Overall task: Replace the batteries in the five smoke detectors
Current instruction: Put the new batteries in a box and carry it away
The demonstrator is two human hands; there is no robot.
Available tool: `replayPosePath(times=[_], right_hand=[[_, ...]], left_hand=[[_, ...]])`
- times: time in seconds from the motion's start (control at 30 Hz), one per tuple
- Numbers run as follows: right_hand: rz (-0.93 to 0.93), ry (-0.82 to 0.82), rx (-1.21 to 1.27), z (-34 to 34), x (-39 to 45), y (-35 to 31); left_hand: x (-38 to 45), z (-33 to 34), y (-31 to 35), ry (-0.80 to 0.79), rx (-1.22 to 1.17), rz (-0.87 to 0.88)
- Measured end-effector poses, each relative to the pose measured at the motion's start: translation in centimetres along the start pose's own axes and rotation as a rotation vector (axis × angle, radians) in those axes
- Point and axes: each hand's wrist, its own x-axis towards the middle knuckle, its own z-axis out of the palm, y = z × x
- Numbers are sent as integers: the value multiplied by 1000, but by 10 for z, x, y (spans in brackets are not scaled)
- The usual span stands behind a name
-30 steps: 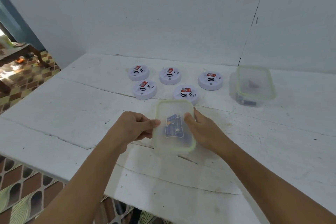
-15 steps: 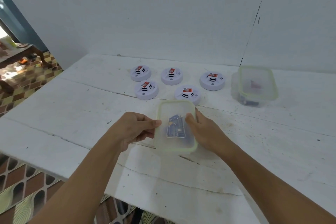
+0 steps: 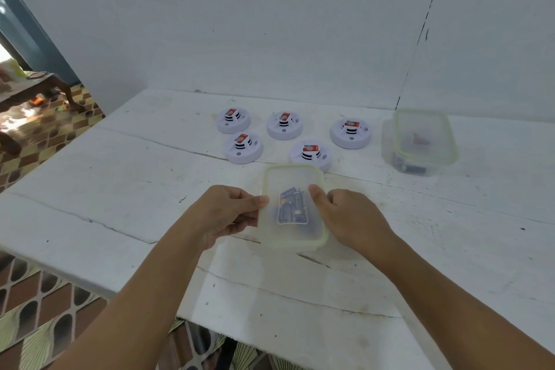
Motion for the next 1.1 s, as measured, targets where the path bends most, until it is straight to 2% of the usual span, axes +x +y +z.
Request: replayPosePath(times=[0.2,0.4,0.53,0.7,1.1], right_hand=[[-30,-12,-85,-2,0,-6],[-41,-45,101,2,-2,-3],[-35,-64,105,-5,-6,5],[13,19,95,-21,-19,32],[271,269,164,-72,-78,117]], left_hand=[[2,1,0,13,38,15],[3,0,3,11,98,41],[3,5,7,-41,151,68],[8,36,17,-116,302,172],[26,154,61,-442,568,336]])
